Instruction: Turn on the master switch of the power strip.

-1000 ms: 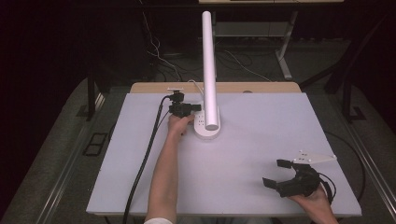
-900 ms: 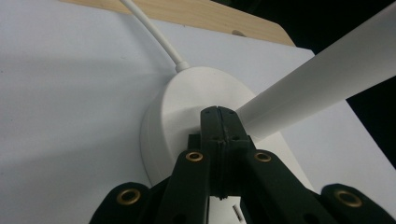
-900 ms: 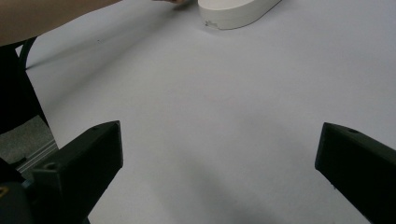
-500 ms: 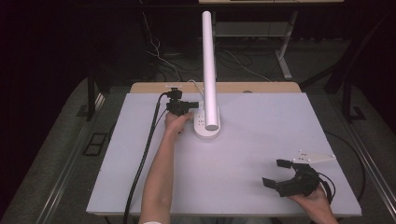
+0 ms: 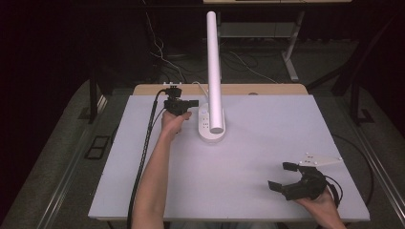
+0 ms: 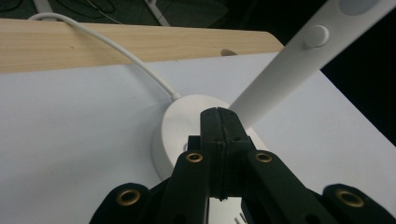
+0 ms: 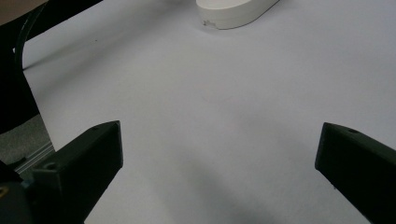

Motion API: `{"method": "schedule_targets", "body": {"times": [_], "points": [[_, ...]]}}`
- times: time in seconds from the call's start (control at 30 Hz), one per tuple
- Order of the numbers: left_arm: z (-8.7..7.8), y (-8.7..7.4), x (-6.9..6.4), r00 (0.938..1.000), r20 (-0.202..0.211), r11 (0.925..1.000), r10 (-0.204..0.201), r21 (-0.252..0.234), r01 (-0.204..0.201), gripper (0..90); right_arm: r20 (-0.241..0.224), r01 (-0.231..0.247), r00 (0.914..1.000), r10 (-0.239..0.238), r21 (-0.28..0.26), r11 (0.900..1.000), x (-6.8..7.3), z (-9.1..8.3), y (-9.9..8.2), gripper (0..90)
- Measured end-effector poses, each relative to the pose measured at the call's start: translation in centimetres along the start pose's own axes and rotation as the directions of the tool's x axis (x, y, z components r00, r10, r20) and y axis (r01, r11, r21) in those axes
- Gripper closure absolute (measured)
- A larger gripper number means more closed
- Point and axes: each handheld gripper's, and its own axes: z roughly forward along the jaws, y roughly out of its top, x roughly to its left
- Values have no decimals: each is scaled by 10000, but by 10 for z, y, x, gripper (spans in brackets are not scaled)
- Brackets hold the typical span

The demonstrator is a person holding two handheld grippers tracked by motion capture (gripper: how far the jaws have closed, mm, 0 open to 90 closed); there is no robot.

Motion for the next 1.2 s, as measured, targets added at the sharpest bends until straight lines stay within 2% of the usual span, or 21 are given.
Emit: {"method": "schedule_targets", "body": {"times": [0.2,0.23,0.33,0.37,0.43,0.47,0.5,0.57,0.63,0.67,0.7,0.77,0.93,1.03,1.13,1.17,1.2], "points": [[-13,-1,-6,9995,96,9993,307,-212,-305,888,-14,-8,10000,8,19,10000,0,0,0,3],[-18,-1,-8,9996,144,9993,256,-261,-252,800,-17,-9,10000,9,12,10000,0,0,0,3],[-22,-3,-9,9997,224,9997,110,-209,-106,634,-17,-24,10000,24,10,10000,0,0,0,3],[-28,-5,-9,9988,478,9995,-44,-311,58,563,-23,-5,10000,5,24,10000,0,0,0,3],[-33,-9,-11,9971,766,9993,25,-386,5,418,-38,-8,10000,8,5,10000,0,0,0,3],[-33,-9,-11,9971,766,9993,25,-386,5,348,-38,-8,10000,8,5,10000,0,0,0,3],[-39,-12,-12,9952,967,9991,168,-400,-130,290,-44,1,10000,-1,5,10000,0,1,0,3],[-45,-14,-13,9952,952,9986,238,-502,-191,209,-44,14,10000,-14,2,10000,0,1,0,3],[-52,-17,-16,9976,542,9977,442,-536,-413,144,-47,10,10000,-10,17,10000,1,0,0,3],[-52,-17,-16,9976,542,9977,442,-536,-413,119,-51,17,10000,-17,15,10000,1,0,0,3],[-56,-19,-18,9981,413,9984,462,-338,-448,76,-53,19,10000,-18,18,10000,1,0,0,3],[-60,-22,-19,9975,438,9983,561,-182,-554,2,-60,39,10000,-39,25,10000,1,0,0,3],[-72,-31,-22,9962,690,9981,526,-346,-503,0,-64,20,10000,-20,6,10000,1,1,0,3],[-85,-40,-26,9949,612,9963,804,-353,-784,0,-69,9,10000,-9,-1,10000,1,0,0,3],[-92,-43,-29,9939,648,9955,889,-396,-865,0,-83,22,10000,-22,-5,10000,1,0,0,3],[-98,-47,-33,9919,658,9930,1085,-546,-1050,0,-82,21,10000,-21,-5,10000,1,0,0,3],[-98,-47,-33,9919,658,9930,1085,-546,-1050,0,-85,21,10000,-21,-10,10000,1,0,0,3]]}}
